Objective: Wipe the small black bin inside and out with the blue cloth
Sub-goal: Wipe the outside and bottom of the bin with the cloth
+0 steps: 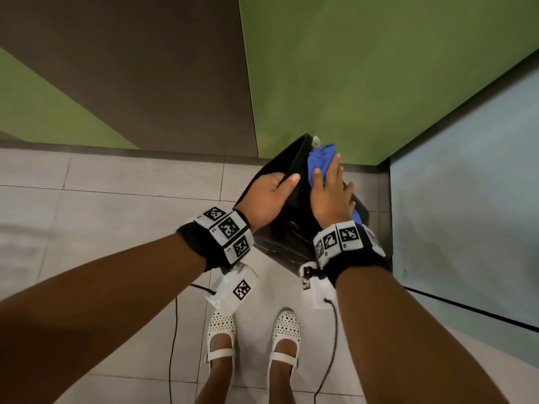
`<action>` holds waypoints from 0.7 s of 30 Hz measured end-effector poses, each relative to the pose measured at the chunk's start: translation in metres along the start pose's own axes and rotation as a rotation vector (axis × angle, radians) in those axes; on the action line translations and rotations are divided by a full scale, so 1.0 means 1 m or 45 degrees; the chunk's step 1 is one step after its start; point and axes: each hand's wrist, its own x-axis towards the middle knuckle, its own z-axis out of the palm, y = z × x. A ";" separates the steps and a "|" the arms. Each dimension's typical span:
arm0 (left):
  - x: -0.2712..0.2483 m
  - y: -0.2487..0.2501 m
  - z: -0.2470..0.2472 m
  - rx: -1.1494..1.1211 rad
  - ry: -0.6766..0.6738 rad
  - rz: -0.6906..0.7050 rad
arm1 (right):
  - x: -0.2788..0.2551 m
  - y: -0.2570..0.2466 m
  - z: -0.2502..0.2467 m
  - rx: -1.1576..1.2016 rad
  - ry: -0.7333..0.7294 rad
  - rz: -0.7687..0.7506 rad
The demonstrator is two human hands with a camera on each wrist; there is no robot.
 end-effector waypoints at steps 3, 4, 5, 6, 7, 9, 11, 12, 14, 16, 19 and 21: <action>0.004 -0.004 0.001 -0.016 0.065 -0.034 | -0.021 -0.015 0.009 -0.038 -0.079 -0.028; 0.005 -0.005 0.000 -0.052 0.066 -0.054 | -0.032 -0.019 0.014 -0.060 -0.111 -0.062; 0.005 -0.007 0.000 -0.088 0.066 -0.072 | -0.040 -0.020 0.019 -0.092 -0.131 -0.092; 0.004 -0.009 0.000 -0.101 0.070 -0.089 | -0.044 -0.020 0.023 -0.126 -0.136 -0.111; 0.003 -0.011 0.001 -0.087 0.083 -0.103 | -0.042 -0.019 0.025 -0.152 -0.132 -0.121; -0.003 -0.011 0.002 -0.018 0.126 -0.103 | -0.027 -0.013 0.023 -0.184 -0.111 -0.111; -0.010 -0.010 0.000 0.010 0.117 -0.070 | -0.004 -0.002 0.014 -0.216 -0.059 -0.046; -0.013 -0.009 -0.002 0.019 0.093 -0.057 | 0.006 0.005 0.008 -0.224 -0.031 -0.007; -0.019 -0.006 -0.004 0.029 0.065 -0.028 | 0.017 0.013 0.000 -0.189 -0.005 0.039; -0.020 -0.005 -0.005 0.054 0.083 -0.014 | 0.011 0.008 0.001 -0.094 -0.029 0.009; -0.016 -0.007 -0.007 0.031 0.148 0.001 | -0.022 -0.012 0.016 -0.063 -0.095 -0.172; -0.016 -0.005 -0.008 0.034 0.150 -0.022 | -0.042 -0.015 0.026 -0.048 -0.116 -0.262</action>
